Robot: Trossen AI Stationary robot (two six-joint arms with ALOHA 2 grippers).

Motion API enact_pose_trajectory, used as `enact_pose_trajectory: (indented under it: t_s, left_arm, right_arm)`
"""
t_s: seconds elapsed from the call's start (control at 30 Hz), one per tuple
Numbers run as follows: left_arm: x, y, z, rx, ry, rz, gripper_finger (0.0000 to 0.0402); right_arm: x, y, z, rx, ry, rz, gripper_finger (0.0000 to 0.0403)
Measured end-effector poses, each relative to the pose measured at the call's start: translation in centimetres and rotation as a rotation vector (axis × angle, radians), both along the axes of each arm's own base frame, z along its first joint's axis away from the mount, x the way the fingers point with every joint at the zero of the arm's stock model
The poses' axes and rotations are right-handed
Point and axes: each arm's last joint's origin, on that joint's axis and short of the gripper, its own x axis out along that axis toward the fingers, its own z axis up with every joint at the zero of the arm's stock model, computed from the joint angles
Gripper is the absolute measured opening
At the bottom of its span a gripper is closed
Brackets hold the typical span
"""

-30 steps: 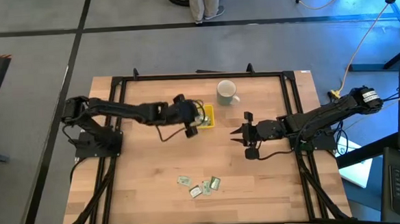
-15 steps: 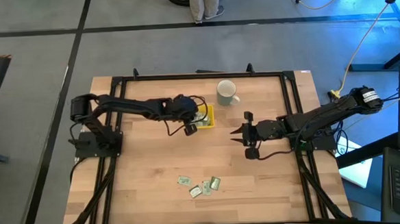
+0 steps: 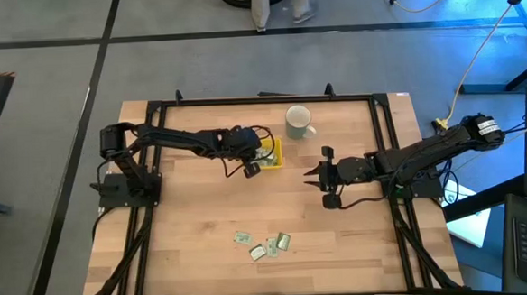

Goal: Pick and place Stevia / Truvia into bins
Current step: Put the bottom left stevia tea packet into the yellow bin, then put the left stevia tea packet into the yellow bin

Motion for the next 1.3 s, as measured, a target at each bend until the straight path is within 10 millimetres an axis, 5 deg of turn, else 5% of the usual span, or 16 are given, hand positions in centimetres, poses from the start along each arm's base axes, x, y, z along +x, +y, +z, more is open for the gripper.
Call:
enact_pose_trajectory:
  t_s: [0.27,0.53,0.7,0.9,1.1,1.3]
  left_arm:
    - [-0.1,-0.1,0.3,-0.007,-0.01,0.012,0.005]
    - [-0.8,-1.5,3.6,-0.07,-0.125,-0.13,0.009]
    - [-1.6,-5.7,5.0,-0.223,-0.13,-0.424,0.0088]
    - [-1.9,-12.9,4.1,-0.199,-0.037,-0.676,0.0084]
    - [-3.0,-18.9,2.6,-0.111,0.037,-0.678,0.0086]
    - [-3.8,-22.1,0.6,-0.081,0.088,-0.629,0.0086]
  right_arm:
    - [0.0,0.0,0.0,0.002,0.001,0.0,0.0111]
    - [0.0,0.0,-0.1,0.004,0.006,-0.001,0.0111]
    - [-0.1,0.0,-0.1,0.021,0.012,-0.013,0.0111]
    - [-0.1,0.0,-0.2,0.022,0.015,-0.014,0.0111]
    - [-0.1,0.0,-0.1,0.023,0.015,-0.014,0.0111]
    - [-0.1,0.0,-0.1,0.023,0.015,-0.014,0.0111]
